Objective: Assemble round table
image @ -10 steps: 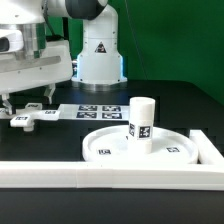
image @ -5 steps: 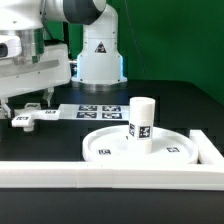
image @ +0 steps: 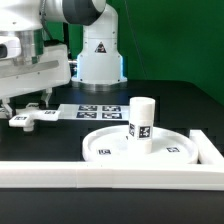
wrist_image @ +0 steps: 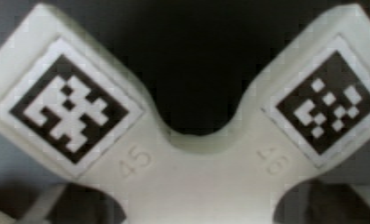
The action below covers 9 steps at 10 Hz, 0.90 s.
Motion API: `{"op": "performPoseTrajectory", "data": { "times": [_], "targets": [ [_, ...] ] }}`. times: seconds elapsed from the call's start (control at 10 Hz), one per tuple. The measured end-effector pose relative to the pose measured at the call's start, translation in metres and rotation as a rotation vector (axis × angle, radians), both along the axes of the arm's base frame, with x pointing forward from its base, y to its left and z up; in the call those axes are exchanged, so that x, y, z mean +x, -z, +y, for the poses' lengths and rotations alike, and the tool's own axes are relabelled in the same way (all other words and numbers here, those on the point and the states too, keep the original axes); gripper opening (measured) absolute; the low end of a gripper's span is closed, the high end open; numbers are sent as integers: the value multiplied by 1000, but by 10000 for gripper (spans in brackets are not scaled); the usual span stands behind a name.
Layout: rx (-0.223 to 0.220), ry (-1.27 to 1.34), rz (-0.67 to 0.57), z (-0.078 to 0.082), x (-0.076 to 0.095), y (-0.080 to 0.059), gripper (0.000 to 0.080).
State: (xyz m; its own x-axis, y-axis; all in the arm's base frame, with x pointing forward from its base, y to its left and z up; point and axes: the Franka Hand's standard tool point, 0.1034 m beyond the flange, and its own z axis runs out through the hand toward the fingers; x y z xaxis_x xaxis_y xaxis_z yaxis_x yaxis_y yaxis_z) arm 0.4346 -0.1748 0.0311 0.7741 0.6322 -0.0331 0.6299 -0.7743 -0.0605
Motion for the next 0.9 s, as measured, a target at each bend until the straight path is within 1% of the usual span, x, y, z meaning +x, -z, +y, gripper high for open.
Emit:
{"op": "performPoseTrajectory", "data": {
  "times": [0.1, 0.2, 0.3, 0.4, 0.5, 0.6, 0.7, 0.8, 0.9],
  "targets": [
    [-1, 0, -3, 0, 1, -1, 427],
    [-1, 0, -4, 0, 1, -2, 427],
    [-2, 0, -8, -1, 2, -3, 384],
    [-4, 0, -14, -1, 4, -5, 239],
    [-8, 0, -24, -2, 7, -9, 239],
    [-12, 1, -33, -4, 9, -11, 56],
    [-10, 0, -29, -3, 8, -9, 17],
    [-7, -7, -23, 2, 9, -8, 5],
    [-7, -6, -23, 1, 8, -8, 5]
  ]
}}
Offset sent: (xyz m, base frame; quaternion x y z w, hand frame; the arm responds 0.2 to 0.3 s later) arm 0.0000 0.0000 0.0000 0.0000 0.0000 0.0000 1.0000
